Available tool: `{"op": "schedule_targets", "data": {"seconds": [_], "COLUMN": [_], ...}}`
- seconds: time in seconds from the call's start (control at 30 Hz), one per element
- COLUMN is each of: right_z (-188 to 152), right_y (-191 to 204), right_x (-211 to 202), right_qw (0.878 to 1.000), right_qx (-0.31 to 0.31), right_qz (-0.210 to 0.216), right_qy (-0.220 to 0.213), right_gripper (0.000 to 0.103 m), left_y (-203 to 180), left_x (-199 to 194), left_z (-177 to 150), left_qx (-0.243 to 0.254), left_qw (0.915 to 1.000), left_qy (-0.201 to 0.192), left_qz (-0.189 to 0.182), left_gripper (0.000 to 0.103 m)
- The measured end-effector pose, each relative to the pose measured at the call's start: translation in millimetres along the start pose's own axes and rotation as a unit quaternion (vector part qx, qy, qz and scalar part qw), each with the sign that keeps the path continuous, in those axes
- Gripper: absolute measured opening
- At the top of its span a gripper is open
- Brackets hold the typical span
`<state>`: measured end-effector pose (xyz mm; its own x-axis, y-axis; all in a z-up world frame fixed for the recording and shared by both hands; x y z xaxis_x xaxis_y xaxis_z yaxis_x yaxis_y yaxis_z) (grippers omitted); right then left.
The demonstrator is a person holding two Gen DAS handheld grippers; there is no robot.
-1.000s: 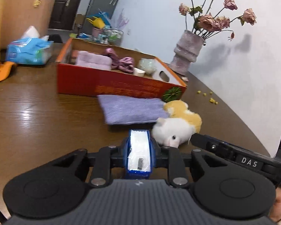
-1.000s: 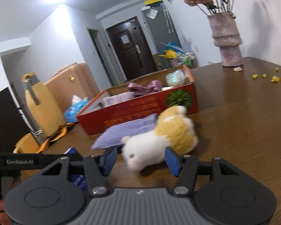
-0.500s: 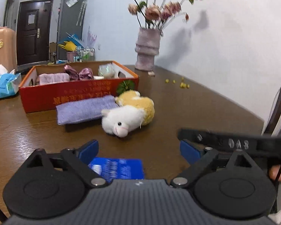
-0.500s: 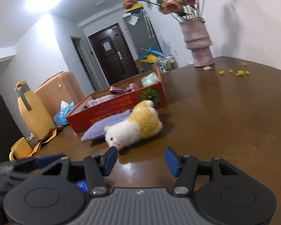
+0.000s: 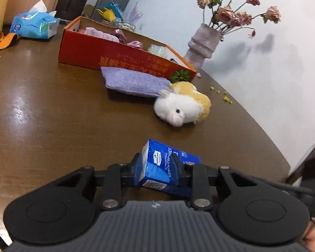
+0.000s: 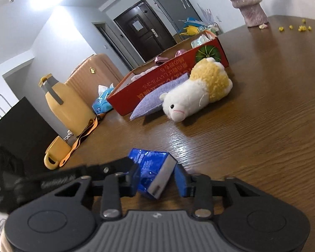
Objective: Organize soft objects
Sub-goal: 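Lift the blue carton and carry it over the red box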
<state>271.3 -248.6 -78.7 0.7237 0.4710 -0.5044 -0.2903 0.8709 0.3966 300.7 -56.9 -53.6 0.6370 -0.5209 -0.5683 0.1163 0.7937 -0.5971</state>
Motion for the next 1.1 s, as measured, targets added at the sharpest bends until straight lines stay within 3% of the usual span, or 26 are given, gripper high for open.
{"op": "schedule_targets", "data": {"seconds": [0.47,0.67,0.8,0.87,0.97,1.1], "right_z": [9,11,23,48,108,200], "right_y": [4,3,9,11,10,-11], "right_x": [13,13,9,5,14,74], "right_qw": [0.997,0.997,0.996,0.995,0.990,0.987], "right_qx": [-0.074,-0.080,-0.086,-0.093,-0.127,-0.150], "right_qz": [-0.009,0.002,0.001,0.008,0.009,-0.018], "right_qy": [0.011,0.014,0.005,-0.024,-0.059,-0.048], "right_gripper": [0.027,0.025,0.023,0.023,0.023,0.023], "left_y": [17,20,13,3,-19,-37], "left_x": [9,9,3,-3,3,58], "left_z": [6,7,15,36,96,192], "left_qx": [-0.022,-0.025,-0.013,-0.006,0.009,0.021], "left_qw": [0.9989,0.9984,0.9993,0.9985,0.9965,0.9979], "left_qy": [0.030,0.031,0.010,-0.013,-0.036,-0.025], "left_qz": [-0.029,-0.039,-0.035,-0.054,-0.075,-0.055], "left_gripper": [0.029,0.027,0.022,0.022,0.022,0.022]}}
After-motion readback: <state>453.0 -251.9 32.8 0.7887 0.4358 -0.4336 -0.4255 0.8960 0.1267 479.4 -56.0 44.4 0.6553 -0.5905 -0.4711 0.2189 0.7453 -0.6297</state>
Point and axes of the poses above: each gripper's, at about its wrist camera, not at the fingertips, and x roughly the way its jaws point, y to its left, z to its top, the point moved 4 cm from there along x, roughly the way its jaws point, and after that the axes turned 14 degrees about -x, right-handed, at the moved point
